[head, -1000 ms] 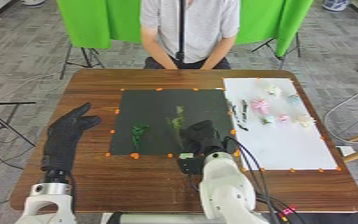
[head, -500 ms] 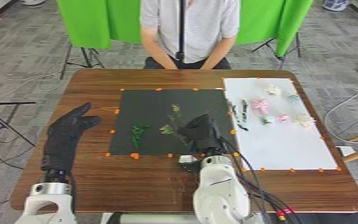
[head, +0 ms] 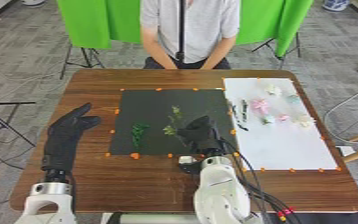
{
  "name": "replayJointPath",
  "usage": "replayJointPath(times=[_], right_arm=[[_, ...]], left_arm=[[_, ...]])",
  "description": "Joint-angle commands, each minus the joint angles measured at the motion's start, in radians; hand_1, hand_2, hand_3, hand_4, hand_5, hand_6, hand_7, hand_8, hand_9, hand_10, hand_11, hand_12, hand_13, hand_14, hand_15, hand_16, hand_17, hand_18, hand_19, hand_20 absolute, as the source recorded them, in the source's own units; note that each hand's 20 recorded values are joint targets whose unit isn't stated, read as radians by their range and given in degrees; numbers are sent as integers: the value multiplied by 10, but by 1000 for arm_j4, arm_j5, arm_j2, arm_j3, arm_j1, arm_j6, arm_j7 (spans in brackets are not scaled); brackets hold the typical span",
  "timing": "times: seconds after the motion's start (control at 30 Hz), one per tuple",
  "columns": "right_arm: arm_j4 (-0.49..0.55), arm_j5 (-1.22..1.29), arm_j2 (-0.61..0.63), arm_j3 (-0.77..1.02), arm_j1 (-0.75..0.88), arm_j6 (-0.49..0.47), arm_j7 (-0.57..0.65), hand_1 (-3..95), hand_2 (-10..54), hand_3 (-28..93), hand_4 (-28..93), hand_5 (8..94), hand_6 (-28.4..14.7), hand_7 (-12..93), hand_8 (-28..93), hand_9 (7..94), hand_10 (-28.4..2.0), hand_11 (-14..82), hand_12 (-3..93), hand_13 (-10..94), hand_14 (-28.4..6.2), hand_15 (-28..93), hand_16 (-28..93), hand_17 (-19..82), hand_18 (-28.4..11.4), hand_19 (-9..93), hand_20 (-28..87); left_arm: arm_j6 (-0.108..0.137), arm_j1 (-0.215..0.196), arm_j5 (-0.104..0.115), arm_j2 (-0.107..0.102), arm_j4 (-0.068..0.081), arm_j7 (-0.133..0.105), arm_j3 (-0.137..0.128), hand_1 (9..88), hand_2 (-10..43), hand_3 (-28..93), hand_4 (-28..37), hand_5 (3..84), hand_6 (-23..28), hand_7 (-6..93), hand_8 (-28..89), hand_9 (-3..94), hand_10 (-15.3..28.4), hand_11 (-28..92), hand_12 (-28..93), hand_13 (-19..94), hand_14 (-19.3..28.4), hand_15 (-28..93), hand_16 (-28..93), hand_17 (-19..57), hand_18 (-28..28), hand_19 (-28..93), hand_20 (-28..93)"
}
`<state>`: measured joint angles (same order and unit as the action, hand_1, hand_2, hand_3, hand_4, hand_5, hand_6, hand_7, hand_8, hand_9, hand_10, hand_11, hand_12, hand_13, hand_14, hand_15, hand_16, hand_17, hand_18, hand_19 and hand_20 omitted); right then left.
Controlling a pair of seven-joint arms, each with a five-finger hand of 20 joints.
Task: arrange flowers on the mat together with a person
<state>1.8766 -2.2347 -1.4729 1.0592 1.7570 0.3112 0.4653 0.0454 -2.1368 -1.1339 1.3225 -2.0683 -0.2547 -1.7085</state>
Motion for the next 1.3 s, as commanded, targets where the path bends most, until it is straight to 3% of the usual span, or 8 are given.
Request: replayJointPath(times=[0.03, 0.77, 0.87, 0.9, 0.93, 0.97, 1.0, 1.3], right_arm=[[-10, -43, 1, 6, 18, 1, -22, 856, -95, -278, 405, 824, -36, 328, 112, 937, -100, 361, 133, 937, 1, 578, 98, 744, -74, 850, 249], [-10, 34, -6, 14, 5, -53, -6, 791, -95, -282, 432, 825, -43, 296, 113, 937, -105, 347, 136, 937, -3, 568, 95, 746, -75, 844, 253], [-10, 38, -7, 11, 2, -61, -2, 753, -95, -220, 417, 826, -42, 289, 108, 937, -108, 342, 137, 937, -4, 566, 96, 747, -75, 843, 249], [-8, 41, -6, 12, 4, -65, -1, 738, -95, -188, 400, 825, -42, 290, 106, 937, -109, 340, 138, 937, -4, 566, 96, 747, -75, 843, 249], [-9, 42, -6, 12, 4, -67, -3, 611, -95, 176, 135, 826, -42, 287, 102, 937, -109, 340, 138, 937, -4, 566, 96, 747, -75, 843, 248], [-9, 39, -6, 11, 3, -68, -4, 523, -95, 416, -43, 827, -42, 284, 93, 937, -110, 339, 138, 937, -5, 563, 96, 747, -75, 842, 246], [-11, 42, -7, 12, 3, -69, -7, 487, -95, 513, -118, 826, -42, 280, 85, 937, -110, 337, 138, 937, -5, 561, 95, 747, -74, 842, 245], [-7, 71, -7, 15, 4, -69, -19, 464, -95, 559, -150, 824, -43, 278, 68, 937, -113, 330, 140, 937, -8, 556, 96, 747, -74, 838, 240]], left_arm=[[-1, -7, 2, -1, 2, 12, 1, 258, -71, 663, -164, 494, 31, 129, -50, 537, 157, 239, 167, 421, 184, 250, 29, 109, 130, 86, 216], [2, -7, 2, 0, 2, 11, 0, 257, -71, 664, -165, 494, 30, 129, -50, 538, 157, 240, 167, 421, 184, 251, 29, 107, 130, 87, 215], [2, -7, 0, 2, 1, 12, -1, 258, -71, 663, -166, 493, 30, 128, -51, 538, 157, 240, 166, 421, 185, 252, 29, 108, 130, 86, 215], [1, -7, 0, 3, 1, 12, 0, 258, -71, 664, -166, 493, 30, 129, -51, 539, 157, 240, 166, 421, 185, 252, 29, 108, 130, 86, 215], [2, -8, 0, 2, 1, 12, 1, 258, -71, 664, -165, 493, 30, 129, -50, 538, 157, 240, 167, 421, 185, 253, 29, 107, 130, 86, 215], [-1, -8, 0, 3, 0, 12, 0, 258, -70, 664, -165, 493, 30, 130, -50, 538, 157, 240, 167, 421, 185, 252, 29, 107, 130, 86, 215], [0, -10, -1, 3, 0, 11, -1, 258, -70, 663, -165, 494, 30, 130, -50, 539, 157, 240, 167, 421, 185, 253, 29, 107, 130, 86, 215], [5, -12, 4, 0, -1, 9, 0, 259, -69, 661, -163, 494, 29, 131, -51, 539, 157, 239, 167, 422, 184, 251, 28, 107, 130, 86, 215]])
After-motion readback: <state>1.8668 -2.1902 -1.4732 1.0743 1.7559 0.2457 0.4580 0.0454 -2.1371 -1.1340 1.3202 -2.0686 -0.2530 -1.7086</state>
